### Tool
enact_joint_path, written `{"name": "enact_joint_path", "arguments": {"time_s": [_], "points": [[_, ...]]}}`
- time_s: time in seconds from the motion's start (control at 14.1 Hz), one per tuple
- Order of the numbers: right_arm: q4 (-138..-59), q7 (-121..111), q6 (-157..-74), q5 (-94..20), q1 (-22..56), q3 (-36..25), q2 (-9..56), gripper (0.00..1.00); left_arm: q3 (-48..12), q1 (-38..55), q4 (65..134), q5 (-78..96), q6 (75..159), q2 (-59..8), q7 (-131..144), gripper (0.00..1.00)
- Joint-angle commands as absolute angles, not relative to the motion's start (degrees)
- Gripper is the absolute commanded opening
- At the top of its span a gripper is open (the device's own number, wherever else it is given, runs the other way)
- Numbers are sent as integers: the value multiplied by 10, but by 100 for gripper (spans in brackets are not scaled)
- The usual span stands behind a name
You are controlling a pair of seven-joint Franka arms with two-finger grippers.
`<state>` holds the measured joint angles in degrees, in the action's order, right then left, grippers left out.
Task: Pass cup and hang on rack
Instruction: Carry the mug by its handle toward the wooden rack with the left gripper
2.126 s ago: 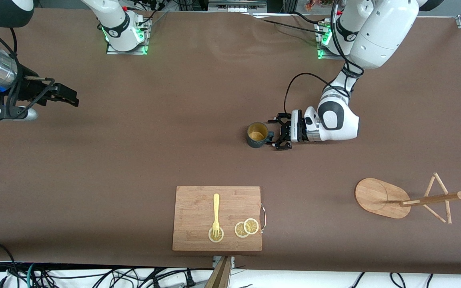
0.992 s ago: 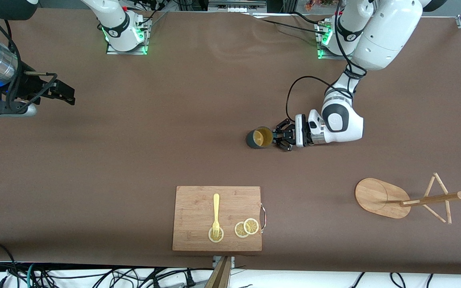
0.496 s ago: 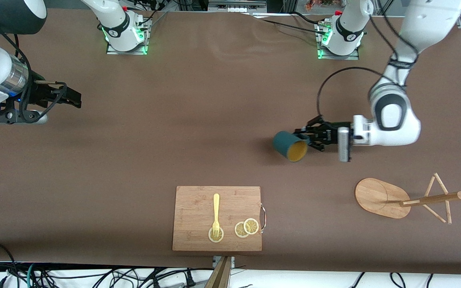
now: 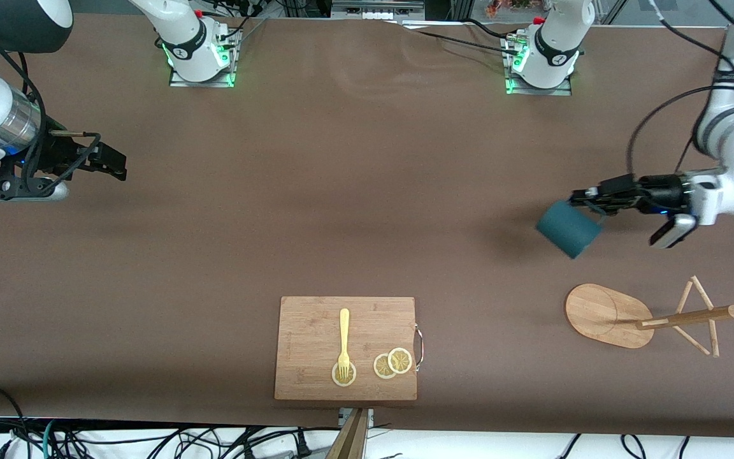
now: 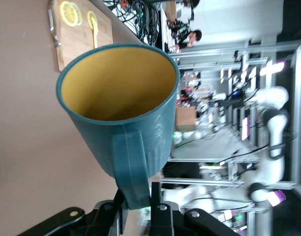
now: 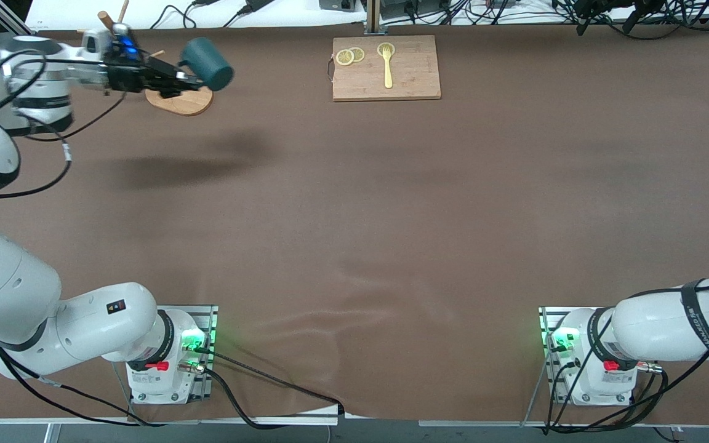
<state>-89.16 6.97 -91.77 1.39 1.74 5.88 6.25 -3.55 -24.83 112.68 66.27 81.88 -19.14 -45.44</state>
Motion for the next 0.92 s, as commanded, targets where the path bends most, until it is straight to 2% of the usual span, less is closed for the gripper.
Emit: {"name": "enact_joint_path", "arguments": {"time_s": [0.0,0.14,0.35,0.85], "points": [[-889,65,-919,14,17,62,56,100,-44,-289,1114,653,766,-195,-378,0],[-889,63,-928,14,15,60,58,100,-44,-322,1101,664,766,-209,-349,0],[-889,62,-933,5,15,58,58,100,-45,-365,1050,664,751,-264,-348,0],[-889,62,-935,5,12,57,58,100,-46,-401,968,702,720,-348,-348,0]]}}
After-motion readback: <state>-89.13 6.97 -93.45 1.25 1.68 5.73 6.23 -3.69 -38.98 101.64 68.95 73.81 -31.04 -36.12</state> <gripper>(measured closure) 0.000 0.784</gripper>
